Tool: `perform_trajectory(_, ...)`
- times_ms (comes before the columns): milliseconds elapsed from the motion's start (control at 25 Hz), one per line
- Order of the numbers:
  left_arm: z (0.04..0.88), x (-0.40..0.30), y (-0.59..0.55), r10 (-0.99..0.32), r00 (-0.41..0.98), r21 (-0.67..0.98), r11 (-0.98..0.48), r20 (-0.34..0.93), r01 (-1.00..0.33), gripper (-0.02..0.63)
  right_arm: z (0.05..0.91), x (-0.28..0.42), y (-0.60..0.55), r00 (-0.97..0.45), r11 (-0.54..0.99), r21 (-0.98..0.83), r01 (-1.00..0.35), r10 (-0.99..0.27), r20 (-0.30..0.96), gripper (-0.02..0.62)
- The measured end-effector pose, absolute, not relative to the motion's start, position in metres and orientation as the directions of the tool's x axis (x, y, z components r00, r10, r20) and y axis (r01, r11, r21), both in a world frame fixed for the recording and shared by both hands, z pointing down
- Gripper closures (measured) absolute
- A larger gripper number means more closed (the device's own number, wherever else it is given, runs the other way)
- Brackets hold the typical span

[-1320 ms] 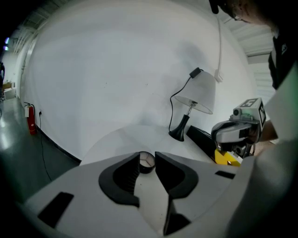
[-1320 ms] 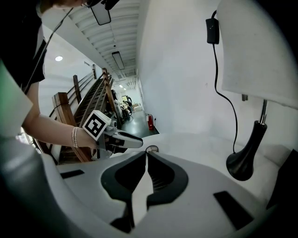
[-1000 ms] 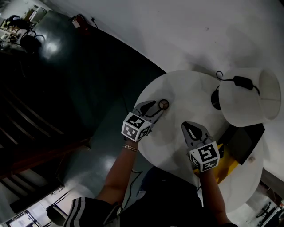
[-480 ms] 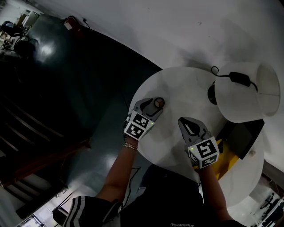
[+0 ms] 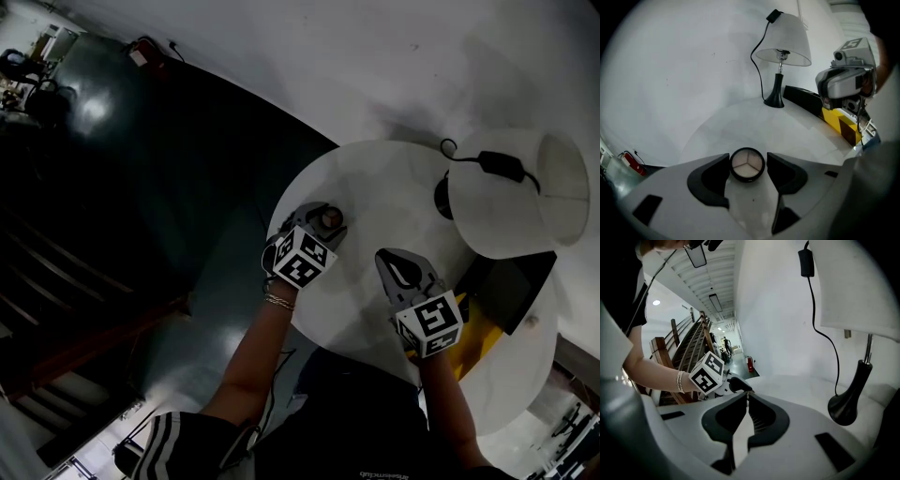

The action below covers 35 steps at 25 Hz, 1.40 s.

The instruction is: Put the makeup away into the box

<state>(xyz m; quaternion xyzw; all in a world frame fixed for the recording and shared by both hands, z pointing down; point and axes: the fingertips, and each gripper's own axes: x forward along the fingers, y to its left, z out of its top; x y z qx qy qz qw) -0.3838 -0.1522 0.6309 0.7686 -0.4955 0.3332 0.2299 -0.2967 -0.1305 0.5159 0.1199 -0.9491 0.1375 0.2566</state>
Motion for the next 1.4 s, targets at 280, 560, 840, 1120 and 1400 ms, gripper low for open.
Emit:
perform_trajectory(280,0.631,-0.387,-0.152,-0.641,0.274,0.046,-0.349,0.717,-0.936,0.359,0.514,-0.294,-0.136,-0.843,0.930,-0.204,-0.306,-0.165,0.512,0.565)
perform_trajectory(560,0.626,-0.387,-0.153,-0.654,0.247,0.018,-0.336,0.715,-0.942,0.367,0.511,-0.286,-0.137,-0.841,0.927,-0.197,-0.319,-0.180,0.510,0.565)
perform_trajectory(840,0.615,-0.386,-0.156,-0.673,0.246,0.028,-0.318,0.698,-0.948,0.367,0.508,-0.276,-0.137,-0.838,0.925,-0.188,-0.331,-0.197,0.509,0.565)
perform_trajectory(1120,0.602,-0.379,-0.158,-0.682,0.258,0.023,-0.333,0.684,-0.943,0.367,0.500,-0.265,-0.136,-0.839,0.918,-0.186,-0.350,-0.219,0.498,0.565)
perform_trajectory(1400,0.587,-0.365,-0.156,-0.692,0.270,0.017,-0.349,0.669,-0.937,0.367,0.494,-0.249,-0.134,-0.838,0.915,-0.172,-0.365,-0.242,0.488,0.565)
